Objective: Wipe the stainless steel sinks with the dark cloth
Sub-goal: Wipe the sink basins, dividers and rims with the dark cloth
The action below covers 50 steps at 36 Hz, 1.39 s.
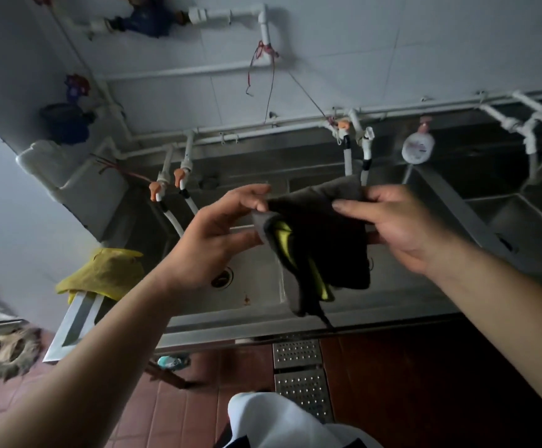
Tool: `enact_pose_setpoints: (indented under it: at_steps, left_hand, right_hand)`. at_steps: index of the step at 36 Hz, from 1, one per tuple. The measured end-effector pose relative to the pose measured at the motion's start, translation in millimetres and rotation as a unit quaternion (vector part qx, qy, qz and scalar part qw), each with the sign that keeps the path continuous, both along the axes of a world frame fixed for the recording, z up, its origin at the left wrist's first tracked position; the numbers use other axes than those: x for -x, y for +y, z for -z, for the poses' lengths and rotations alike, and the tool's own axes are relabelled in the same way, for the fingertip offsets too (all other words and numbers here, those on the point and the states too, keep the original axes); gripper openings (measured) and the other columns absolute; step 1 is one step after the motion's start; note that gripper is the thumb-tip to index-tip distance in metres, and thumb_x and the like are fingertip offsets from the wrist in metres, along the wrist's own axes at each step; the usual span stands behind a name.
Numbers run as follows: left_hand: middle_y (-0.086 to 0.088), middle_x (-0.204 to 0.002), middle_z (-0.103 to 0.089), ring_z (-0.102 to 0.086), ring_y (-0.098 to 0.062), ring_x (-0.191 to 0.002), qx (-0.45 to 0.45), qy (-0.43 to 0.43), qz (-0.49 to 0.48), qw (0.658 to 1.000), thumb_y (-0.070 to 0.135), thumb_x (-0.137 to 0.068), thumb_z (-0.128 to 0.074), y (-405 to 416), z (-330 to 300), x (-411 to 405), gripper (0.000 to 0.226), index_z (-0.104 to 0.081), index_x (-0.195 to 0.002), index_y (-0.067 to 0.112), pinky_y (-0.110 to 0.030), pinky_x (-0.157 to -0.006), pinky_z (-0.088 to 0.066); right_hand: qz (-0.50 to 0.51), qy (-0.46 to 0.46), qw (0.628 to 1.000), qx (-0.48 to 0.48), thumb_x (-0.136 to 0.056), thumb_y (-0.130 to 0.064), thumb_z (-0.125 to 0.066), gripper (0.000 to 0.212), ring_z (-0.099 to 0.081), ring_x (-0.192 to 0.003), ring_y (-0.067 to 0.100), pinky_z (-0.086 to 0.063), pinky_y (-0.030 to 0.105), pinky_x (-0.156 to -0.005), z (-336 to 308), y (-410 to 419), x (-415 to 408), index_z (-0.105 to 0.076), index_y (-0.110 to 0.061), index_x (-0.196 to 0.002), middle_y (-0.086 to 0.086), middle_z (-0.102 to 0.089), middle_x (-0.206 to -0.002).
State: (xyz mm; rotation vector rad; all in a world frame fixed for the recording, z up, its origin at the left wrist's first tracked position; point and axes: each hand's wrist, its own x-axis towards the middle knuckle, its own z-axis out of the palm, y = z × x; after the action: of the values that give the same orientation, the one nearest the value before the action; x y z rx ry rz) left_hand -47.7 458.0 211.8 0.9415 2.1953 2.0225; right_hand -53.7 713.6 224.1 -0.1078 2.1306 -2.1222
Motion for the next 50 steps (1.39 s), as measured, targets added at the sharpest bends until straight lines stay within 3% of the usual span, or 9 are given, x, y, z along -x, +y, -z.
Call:
enact_pose_setpoints:
  at_steps: [4,9,13,19,24,33,43,47,50]
  left_hand:
    - [0.002,-0.102,-0.07,-0.068,-0.014,-0.096,0.024,-0.025,0.068,0.997,0.02,-0.092,-0.066,-21,-3,15,0.018,-0.066,-0.108,0.011,-0.026,-0.082,-0.054]
    - [-0.01,-0.104,-0.071,-0.07,-0.024,-0.097,0.09,-0.07,0.043,0.993,-0.002,-0.092,-0.043,-51,7,41,0.032,-0.069,-0.11,0.005,-0.029,-0.08,-0.056]
    - [-0.016,-0.095,-0.067,-0.067,-0.026,-0.086,0.034,-0.092,-0.001,0.995,0.021,-0.082,-0.075,-59,31,62,0.034,-0.061,-0.105,0.0,-0.036,-0.073,-0.059]
    - [-0.013,-0.123,-0.054,-0.065,-0.028,-0.11,0.007,-0.107,-0.015,0.994,-0.003,-0.072,-0.084,-68,70,110,0.083,-0.037,-0.135,0.024,-0.039,-0.083,-0.059]
    - [-0.022,-0.107,-0.071,-0.069,-0.034,-0.103,0.031,-0.23,0.077,0.97,-0.001,-0.08,-0.077,-91,104,140,0.03,-0.067,-0.108,-0.005,-0.054,-0.094,-0.054]
    - [-0.018,-0.104,-0.072,-0.07,-0.029,-0.092,-0.078,-0.388,0.022,0.918,0.006,-0.087,-0.067,-108,141,157,0.03,-0.065,-0.115,-0.003,-0.041,-0.074,-0.057]
    - [-0.012,-0.105,-0.074,-0.072,-0.026,-0.095,-0.047,-0.4,-0.067,0.913,0.005,-0.097,-0.059,-94,138,157,0.02,-0.072,-0.109,0.014,-0.04,-0.06,-0.06]
    - [-0.002,-0.095,-0.073,-0.073,-0.019,-0.088,-0.041,-0.341,-0.088,0.935,0.012,-0.097,-0.061,-66,132,140,0.022,-0.074,-0.102,0.028,-0.049,-0.076,-0.062]
    - [-0.001,-0.107,-0.06,-0.062,0.0,-0.097,0.054,-0.223,-0.099,0.968,0.022,-0.094,-0.061,-56,133,126,0.037,-0.063,-0.131,0.031,-0.02,-0.092,-0.05]
  right_hand:
    - [0.023,0.048,0.998,-0.024,-0.081,-0.004,-0.071,0.014,-0.074,-0.081,0.017,-0.059,0.024,-0.068,-13,-3,17,-0.073,-0.007,-0.094,0.005,-0.077,-0.087]
    - [0.024,0.082,0.989,-0.12,-0.076,-0.006,-0.077,0.019,-0.074,-0.09,0.022,-0.059,0.036,-0.087,-23,-28,40,-0.076,-0.011,-0.095,0.007,-0.077,-0.092]
    - [0.011,0.081,0.992,-0.1,-0.076,-0.003,-0.076,0.02,-0.073,-0.091,0.026,-0.058,0.037,-0.088,-27,-63,58,-0.076,-0.006,-0.096,0.01,-0.077,-0.093]
    - [-0.045,0.032,0.995,-0.085,-0.075,-0.007,-0.073,0.021,-0.073,-0.091,0.02,-0.058,0.025,-0.079,-28,-107,87,-0.074,-0.004,-0.096,0.01,-0.077,-0.094]
    - [0.016,-0.063,0.991,-0.121,-0.076,-0.019,-0.074,0.023,-0.071,-0.097,0.031,-0.058,0.042,-0.086,0,-104,109,-0.075,-0.008,-0.096,0.013,-0.076,-0.097]
    - [0.158,-0.224,0.961,-0.039,-0.089,-0.015,-0.067,0.03,-0.07,-0.104,0.03,-0.057,0.054,-0.084,71,-94,96,-0.066,-0.004,-0.117,0.014,-0.073,-0.112]
    - [0.273,-0.16,0.947,-0.06,-0.095,-0.016,-0.063,0.017,-0.073,-0.085,0.016,-0.059,0.037,-0.061,96,-135,82,-0.069,-0.015,-0.11,0.006,-0.075,-0.103]
    - [0.29,-0.111,0.95,-0.026,-0.096,-0.01,-0.06,0.013,-0.071,-0.081,0.009,-0.059,0.032,-0.061,97,-184,84,-0.07,-0.016,-0.101,-0.003,-0.075,-0.087]
    - [0.296,-0.089,0.951,0.005,-0.096,-0.012,-0.06,0.015,-0.072,-0.086,0.005,-0.06,0.032,-0.075,95,-212,84,-0.07,-0.021,-0.099,-0.007,-0.077,-0.087]
